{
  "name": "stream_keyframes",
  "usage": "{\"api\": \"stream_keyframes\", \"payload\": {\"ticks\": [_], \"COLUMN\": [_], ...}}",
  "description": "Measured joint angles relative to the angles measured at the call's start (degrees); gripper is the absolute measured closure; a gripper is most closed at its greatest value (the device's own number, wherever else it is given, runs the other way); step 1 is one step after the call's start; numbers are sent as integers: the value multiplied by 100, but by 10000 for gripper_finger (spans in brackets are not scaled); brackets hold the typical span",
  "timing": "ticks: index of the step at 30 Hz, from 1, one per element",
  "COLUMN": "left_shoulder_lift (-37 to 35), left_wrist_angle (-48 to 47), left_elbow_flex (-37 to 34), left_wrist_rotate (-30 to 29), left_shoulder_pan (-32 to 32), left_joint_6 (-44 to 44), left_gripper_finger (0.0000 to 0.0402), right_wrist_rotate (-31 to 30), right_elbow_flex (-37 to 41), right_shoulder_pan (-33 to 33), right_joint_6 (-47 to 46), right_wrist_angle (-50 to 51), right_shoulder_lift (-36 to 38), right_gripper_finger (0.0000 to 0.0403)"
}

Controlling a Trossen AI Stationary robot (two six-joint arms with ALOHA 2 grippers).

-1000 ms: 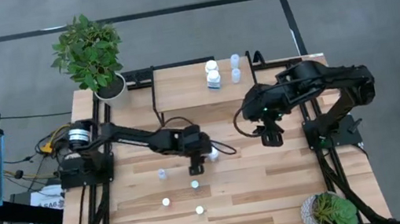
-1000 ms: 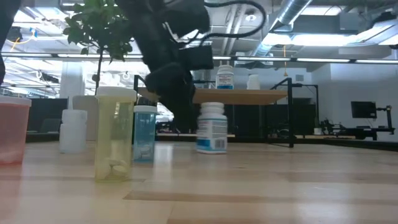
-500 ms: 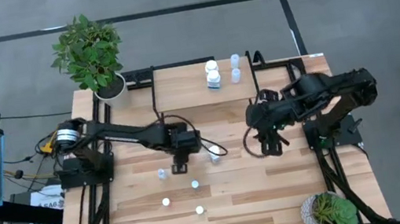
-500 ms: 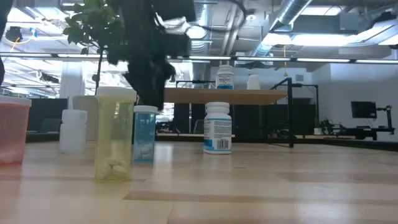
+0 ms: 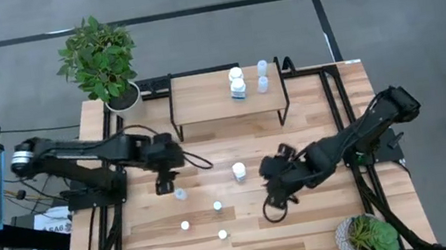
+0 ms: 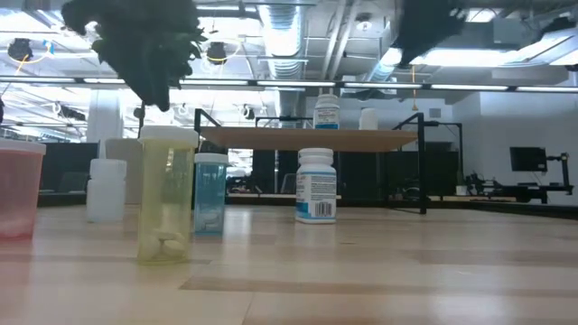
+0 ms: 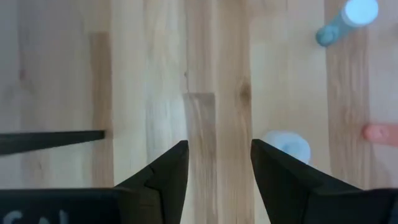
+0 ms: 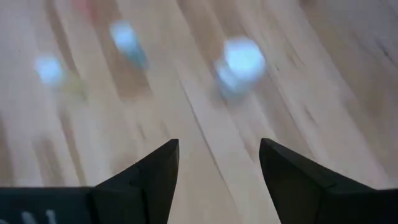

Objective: Pick and place medicine bottles onto shelf by color
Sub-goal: Align the white and blue bottle with the other white and blue bottles on the shelf

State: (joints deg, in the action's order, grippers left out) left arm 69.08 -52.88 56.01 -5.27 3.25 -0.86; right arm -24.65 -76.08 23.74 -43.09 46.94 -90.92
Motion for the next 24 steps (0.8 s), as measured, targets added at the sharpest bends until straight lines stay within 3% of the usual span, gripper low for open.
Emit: {"api": "stream_keyframes", "payload": {"ticks": [5,13,24], "left_shoulder_lift": [-833,-1386,-1390], "left_wrist_angle": [404,628,852], "left_elbow_flex": [-809,-1431,-1445], "left_wrist_rotate": [0,-171,-187], "left_shoulder_pan": [2,2,2], "left_joint_6": [-432,-868,-803], "left_gripper_finger": [239,239,239], "right_wrist_rotate": [-7,297,339], "right_elbow_flex": [751,821,553], "right_shoulder_pan": [-132,-359,-825], "right_joint_6": [11,238,-119], "right_wrist_angle": [-1945,-3779,-3259], "right_shoulder_lift": [-360,-1729,-2281], "right_gripper_finger": [159,159,159]}}
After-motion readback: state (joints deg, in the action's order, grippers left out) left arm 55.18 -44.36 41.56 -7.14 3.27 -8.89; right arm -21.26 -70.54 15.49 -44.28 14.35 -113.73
